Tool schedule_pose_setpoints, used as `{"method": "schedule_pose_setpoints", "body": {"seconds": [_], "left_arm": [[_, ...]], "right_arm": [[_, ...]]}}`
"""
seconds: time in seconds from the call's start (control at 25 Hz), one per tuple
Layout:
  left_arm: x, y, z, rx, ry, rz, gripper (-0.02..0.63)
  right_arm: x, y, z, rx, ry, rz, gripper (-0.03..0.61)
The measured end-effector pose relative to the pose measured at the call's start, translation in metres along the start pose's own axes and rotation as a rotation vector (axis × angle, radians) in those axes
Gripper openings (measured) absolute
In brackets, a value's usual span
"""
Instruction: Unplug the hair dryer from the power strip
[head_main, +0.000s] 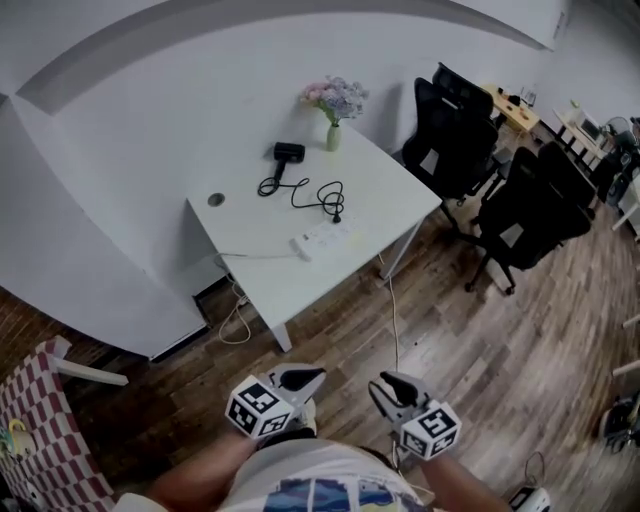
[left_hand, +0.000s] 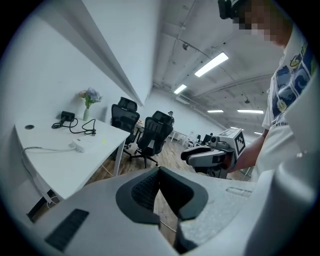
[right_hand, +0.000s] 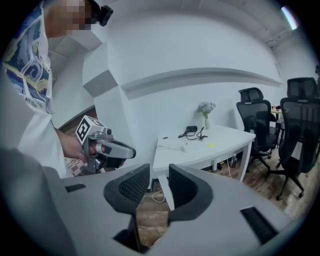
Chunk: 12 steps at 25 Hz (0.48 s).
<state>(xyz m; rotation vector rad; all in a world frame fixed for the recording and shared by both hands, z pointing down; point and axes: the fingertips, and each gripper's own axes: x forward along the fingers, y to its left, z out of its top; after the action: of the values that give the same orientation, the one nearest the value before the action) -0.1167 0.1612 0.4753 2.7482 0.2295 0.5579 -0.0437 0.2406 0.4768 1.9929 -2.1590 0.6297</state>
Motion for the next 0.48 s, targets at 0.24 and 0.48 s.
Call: {"method": "schedule_pose_setpoints", "body": {"seconds": [0.24, 0.48], "left_arm": [[0.003, 0.059, 0.013, 0.003, -0.002, 0.012, 0.002], [0.011, 0.099, 0.027, -0.019, -0.031, 0.043, 0.002]], "right_arm": [[0.046, -0.014, 0.022, -0.007, 0.005, -0.016, 0.104], [0.079, -0.032, 0.034, 0.005, 0.032, -0.011, 0.098]]}}
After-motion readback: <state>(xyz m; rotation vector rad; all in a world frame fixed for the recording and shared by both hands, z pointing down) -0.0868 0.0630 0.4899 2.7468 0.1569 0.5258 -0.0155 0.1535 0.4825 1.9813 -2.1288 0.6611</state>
